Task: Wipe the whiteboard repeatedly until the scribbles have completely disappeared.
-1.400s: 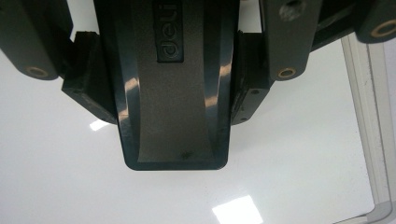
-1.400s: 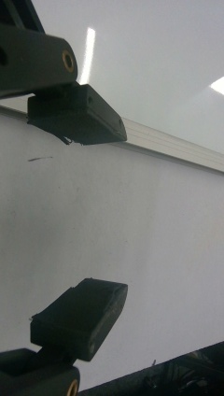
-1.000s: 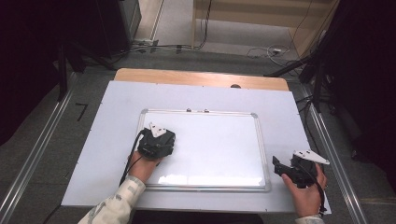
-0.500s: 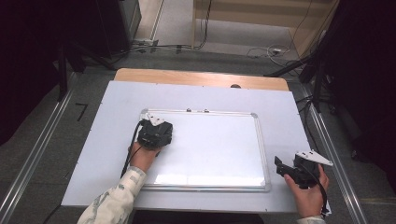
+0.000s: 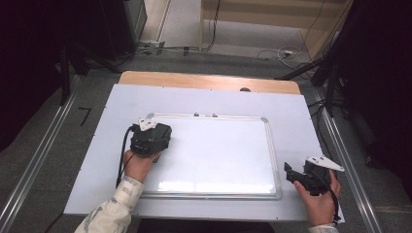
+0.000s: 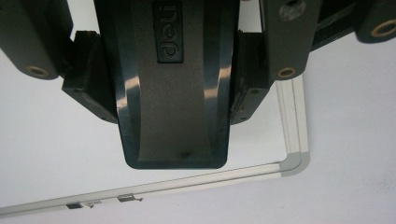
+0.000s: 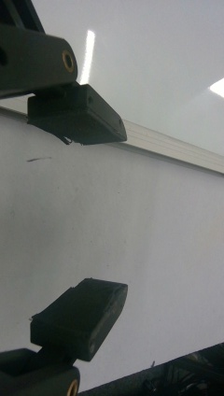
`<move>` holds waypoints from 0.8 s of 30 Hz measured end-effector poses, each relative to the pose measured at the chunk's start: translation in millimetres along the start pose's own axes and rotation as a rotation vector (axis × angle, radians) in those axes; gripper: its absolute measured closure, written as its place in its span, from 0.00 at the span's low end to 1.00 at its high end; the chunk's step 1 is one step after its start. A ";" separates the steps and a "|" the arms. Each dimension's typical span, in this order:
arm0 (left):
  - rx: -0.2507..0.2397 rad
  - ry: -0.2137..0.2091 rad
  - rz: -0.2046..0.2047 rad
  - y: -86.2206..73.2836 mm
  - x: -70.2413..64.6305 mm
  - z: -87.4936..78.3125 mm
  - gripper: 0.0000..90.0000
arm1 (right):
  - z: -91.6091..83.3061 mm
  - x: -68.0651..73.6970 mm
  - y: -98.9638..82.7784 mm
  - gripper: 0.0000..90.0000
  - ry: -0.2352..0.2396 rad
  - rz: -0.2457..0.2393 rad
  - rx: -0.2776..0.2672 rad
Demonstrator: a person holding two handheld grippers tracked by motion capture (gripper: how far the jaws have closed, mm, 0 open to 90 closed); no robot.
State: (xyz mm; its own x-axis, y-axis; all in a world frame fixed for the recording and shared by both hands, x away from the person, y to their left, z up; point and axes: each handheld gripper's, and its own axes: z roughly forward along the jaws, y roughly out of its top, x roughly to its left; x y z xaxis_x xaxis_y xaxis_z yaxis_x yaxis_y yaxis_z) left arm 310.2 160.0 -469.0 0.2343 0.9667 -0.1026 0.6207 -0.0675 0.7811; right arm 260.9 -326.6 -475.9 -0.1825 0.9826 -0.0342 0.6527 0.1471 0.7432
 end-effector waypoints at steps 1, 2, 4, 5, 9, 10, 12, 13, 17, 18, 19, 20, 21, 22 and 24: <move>-0.008 -0.002 -0.008 0.5 1.1 -2.4 0.45 | 0.7 0.8 0.2 0.24 0.001 0.003 0.002; -0.016 0.000 -0.015 1.2 2.2 -4.2 0.45 | 1.3 0.9 0.4 0.24 0.004 -0.002 0.004; -0.021 0.012 -0.023 2.8 5.2 -7.7 0.45 | 2.8 1.9 1.2 0.24 0.006 -0.003 0.006; -0.028 0.015 -0.035 3.4 6.7 -8.9 0.45 | 3.7 2.3 1.6 0.24 0.008 -0.003 0.008; -0.042 0.028 -0.065 4.7 13.3 -12.7 0.45 | 6.0 4.4 2.3 0.24 0.011 -0.011 0.015; -0.046 0.031 -0.067 4.8 14.5 -13.3 0.45 | 6.0 4.7 2.4 0.24 0.011 -0.012 0.014; -0.050 0.034 -0.079 5.1 16.0 -14.8 0.45 | 5.4 5.3 2.6 0.24 0.012 -0.010 0.014; -0.052 0.034 -0.081 5.4 16.3 -15.2 0.45 | 5.2 5.5 2.4 0.24 0.011 -0.010 0.014; -0.057 0.041 -0.086 6.2 16.5 -16.4 0.45 | 4.8 4.5 2.2 0.24 0.012 -0.010 0.011; -0.054 0.044 -0.085 6.2 16.5 -16.3 0.45 | 4.9 4.3 2.1 0.24 0.012 -0.011 0.011; -0.053 0.045 -0.086 6.1 16.5 -16.1 0.45 | 5.0 4.4 2.2 0.24 0.012 -0.011 0.011; -0.053 0.046 -0.087 5.9 16.4 -16.0 0.45 | 5.0 4.5 2.3 0.24 0.011 -0.011 0.011; -0.053 0.047 -0.088 5.9 16.6 -15.9 0.45 | 4.9 4.7 2.4 0.24 0.012 -0.011 0.010; -0.057 0.048 -0.092 5.9 16.7 -15.9 0.45 | 4.7 4.9 2.5 0.24 0.013 -0.010 0.009; -0.060 0.051 -0.095 6.3 17.2 -16.8 0.45 | 4.4 5.4 2.4 0.24 0.011 -0.012 0.009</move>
State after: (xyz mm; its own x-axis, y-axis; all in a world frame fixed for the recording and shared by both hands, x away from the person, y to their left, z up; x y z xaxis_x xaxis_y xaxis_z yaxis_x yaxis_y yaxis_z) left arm 305.5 180.4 -455.5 0.1372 0.9795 -0.1473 0.5923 0.0381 0.8048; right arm 264.7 -320.5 -477.3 -0.1988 0.9794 -0.0360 0.6571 0.1605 0.7365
